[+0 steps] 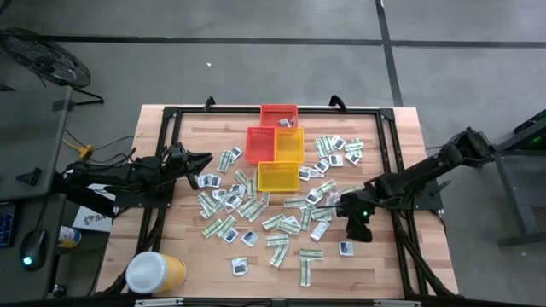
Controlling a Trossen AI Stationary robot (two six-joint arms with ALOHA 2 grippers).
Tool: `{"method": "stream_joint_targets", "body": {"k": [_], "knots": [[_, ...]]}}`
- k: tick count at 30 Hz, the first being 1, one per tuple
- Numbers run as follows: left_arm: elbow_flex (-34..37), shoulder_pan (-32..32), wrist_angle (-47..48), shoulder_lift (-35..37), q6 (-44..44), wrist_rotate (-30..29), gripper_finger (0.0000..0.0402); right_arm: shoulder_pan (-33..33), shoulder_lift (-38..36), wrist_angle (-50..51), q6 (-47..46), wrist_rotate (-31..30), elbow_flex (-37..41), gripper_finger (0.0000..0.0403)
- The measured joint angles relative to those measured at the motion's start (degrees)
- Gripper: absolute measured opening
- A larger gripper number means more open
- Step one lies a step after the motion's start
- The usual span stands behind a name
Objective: Pick & Place First Aid Supplies
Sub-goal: Put the alcohol pad into the top orange bin
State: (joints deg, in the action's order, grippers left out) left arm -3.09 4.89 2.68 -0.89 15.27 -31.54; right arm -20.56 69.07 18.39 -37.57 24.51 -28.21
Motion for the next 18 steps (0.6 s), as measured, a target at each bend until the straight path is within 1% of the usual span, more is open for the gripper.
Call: {"method": "stream_joint_targets", "body": {"k": [6, 11, 18], "knots": [[0.0, -0.01, 0.0, 0.0, 0.0, 0.01, 0.0073, -2.3, 4.01, -1.15, 4.76, 0.51, 0.0, 0.0126], [0.02, 0.01, 0.0, 0.0, 0.0, 0.01, 0.0073, -4.48, 8.13, -3.07, 6.22, 0.5, -0.72, 0.0126], [0.0, 0.01, 0.0, 0.0, 0.0, 0.01, 0.0073, -6.31, 11.59, -3.01, 7.21, -5.55, -2.85, 0.0126]]}}
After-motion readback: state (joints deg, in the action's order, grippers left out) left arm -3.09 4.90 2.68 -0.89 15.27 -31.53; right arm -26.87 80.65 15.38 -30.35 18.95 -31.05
